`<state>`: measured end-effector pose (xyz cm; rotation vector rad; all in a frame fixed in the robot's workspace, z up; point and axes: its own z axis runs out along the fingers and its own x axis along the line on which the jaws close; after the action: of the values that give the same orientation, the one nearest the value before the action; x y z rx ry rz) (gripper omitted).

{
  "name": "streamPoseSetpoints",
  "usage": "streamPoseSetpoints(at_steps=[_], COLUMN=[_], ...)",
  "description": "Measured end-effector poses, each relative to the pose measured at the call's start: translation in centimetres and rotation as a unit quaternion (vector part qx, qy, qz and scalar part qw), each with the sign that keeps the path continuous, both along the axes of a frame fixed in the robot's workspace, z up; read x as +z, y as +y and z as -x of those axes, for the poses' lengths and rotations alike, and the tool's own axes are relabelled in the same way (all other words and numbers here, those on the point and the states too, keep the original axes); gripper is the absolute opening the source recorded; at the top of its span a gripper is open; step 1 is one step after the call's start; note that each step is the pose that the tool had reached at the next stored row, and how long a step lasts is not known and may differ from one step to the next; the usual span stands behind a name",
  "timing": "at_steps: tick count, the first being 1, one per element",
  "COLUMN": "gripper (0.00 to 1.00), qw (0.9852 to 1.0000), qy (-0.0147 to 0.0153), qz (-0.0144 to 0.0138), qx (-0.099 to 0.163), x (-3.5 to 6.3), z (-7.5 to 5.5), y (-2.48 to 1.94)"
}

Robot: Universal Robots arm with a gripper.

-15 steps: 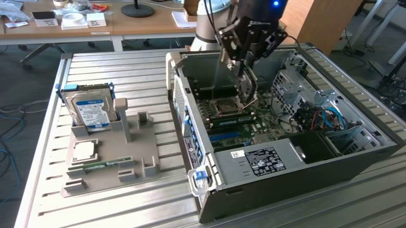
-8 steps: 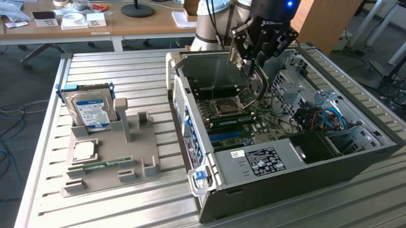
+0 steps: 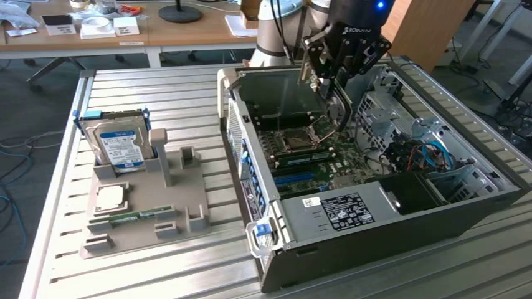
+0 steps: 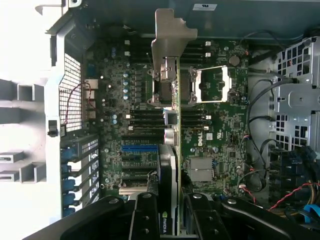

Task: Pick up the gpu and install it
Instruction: 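Pick up the gpu and move the gpu toward the slot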

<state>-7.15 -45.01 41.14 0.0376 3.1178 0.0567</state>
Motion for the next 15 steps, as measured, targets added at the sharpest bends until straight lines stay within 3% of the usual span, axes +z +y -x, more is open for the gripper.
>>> streamPoseSetpoints(at_steps=[15], gripper=[0.27], qw=[1.0000], qy=[0.0000], qz=[0.0000], qx=[0.000], x=[0.00], z=[-3.0], y=[0.00])
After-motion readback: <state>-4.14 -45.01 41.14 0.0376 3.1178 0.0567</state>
